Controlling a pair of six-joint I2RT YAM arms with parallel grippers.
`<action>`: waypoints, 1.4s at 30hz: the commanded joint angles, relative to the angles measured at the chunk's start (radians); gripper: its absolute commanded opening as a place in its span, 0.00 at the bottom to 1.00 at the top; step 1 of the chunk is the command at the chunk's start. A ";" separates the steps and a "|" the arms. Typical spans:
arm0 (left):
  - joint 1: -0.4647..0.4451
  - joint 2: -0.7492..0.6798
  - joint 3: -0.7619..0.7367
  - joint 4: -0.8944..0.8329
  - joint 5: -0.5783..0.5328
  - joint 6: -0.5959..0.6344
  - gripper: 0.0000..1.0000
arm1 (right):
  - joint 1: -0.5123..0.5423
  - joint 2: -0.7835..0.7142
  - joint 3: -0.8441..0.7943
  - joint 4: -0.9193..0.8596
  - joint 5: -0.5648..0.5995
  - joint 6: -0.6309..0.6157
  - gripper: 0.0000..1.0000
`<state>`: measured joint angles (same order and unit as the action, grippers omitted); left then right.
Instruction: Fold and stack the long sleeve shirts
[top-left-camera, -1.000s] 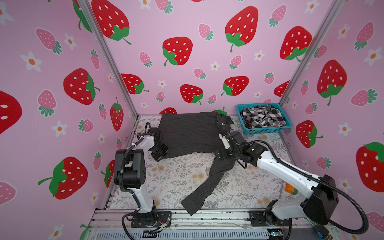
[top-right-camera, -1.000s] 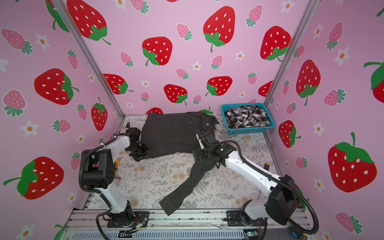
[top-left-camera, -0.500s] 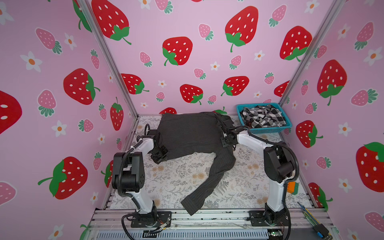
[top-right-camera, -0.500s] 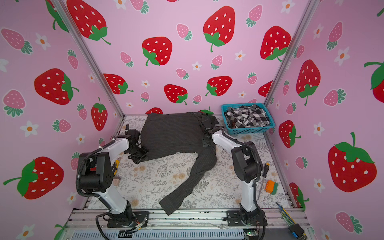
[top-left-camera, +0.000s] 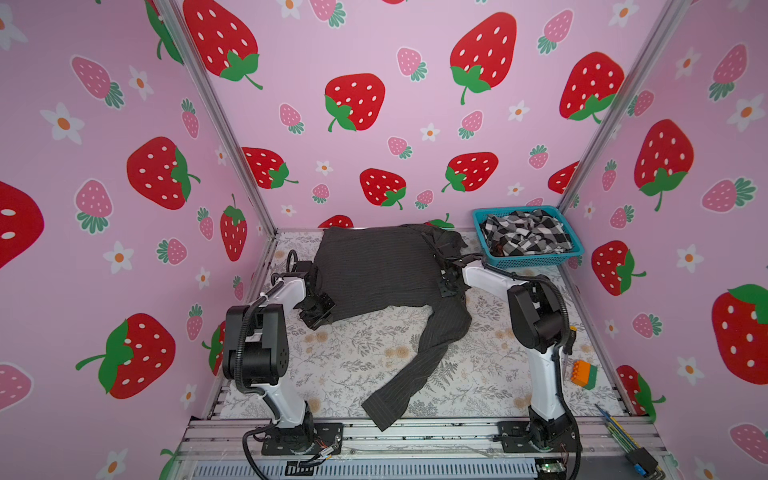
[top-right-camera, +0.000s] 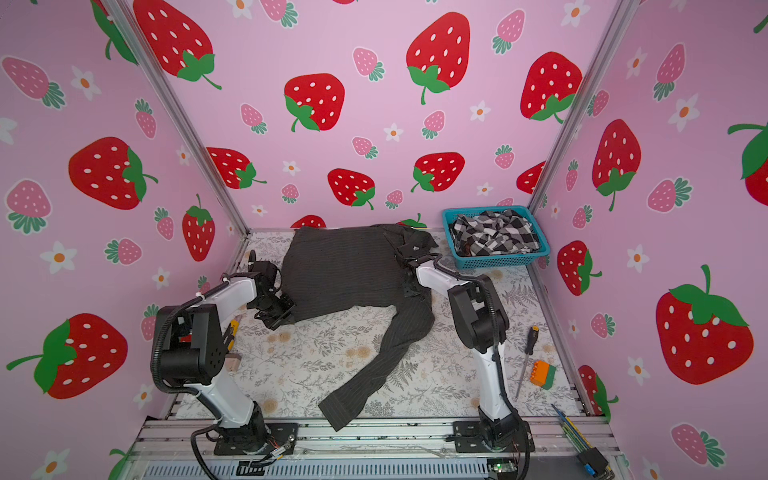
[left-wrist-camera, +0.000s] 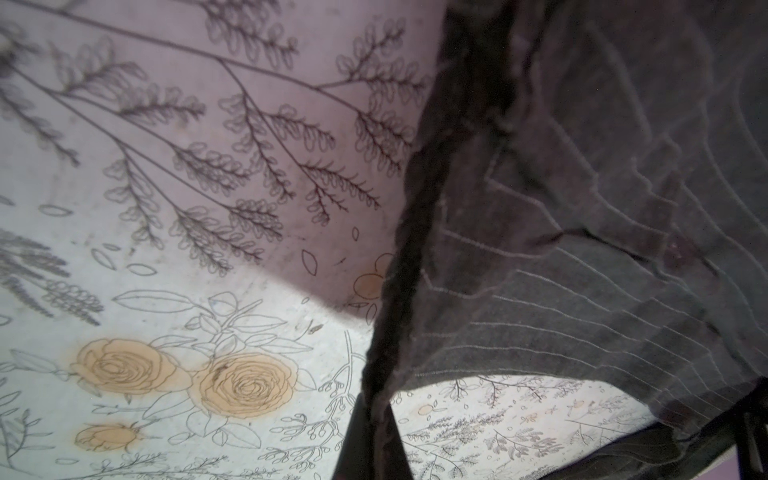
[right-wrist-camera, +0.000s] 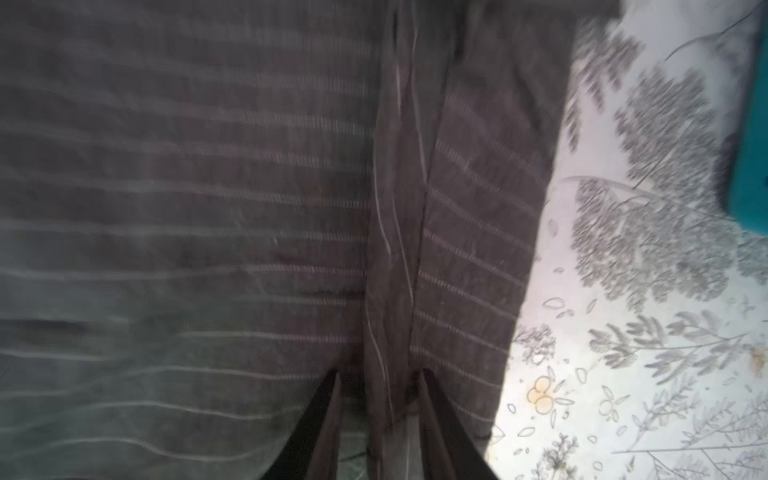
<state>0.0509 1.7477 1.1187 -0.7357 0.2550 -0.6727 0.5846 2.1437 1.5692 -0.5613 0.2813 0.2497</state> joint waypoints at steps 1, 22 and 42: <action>0.010 -0.011 -0.021 -0.019 -0.001 0.013 0.00 | 0.006 -0.022 -0.031 -0.025 0.011 0.011 0.23; 0.111 -0.051 -0.090 -0.014 -0.020 0.012 0.00 | -0.440 -0.403 -0.717 0.354 -0.759 0.189 0.00; 0.109 -0.073 -0.141 0.004 0.070 0.013 0.00 | -0.413 -0.674 -1.004 0.435 -0.738 0.312 0.59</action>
<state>0.1566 1.7058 0.9726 -0.7052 0.3080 -0.6655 0.1638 1.4532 0.6010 -0.1150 -0.4732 0.5308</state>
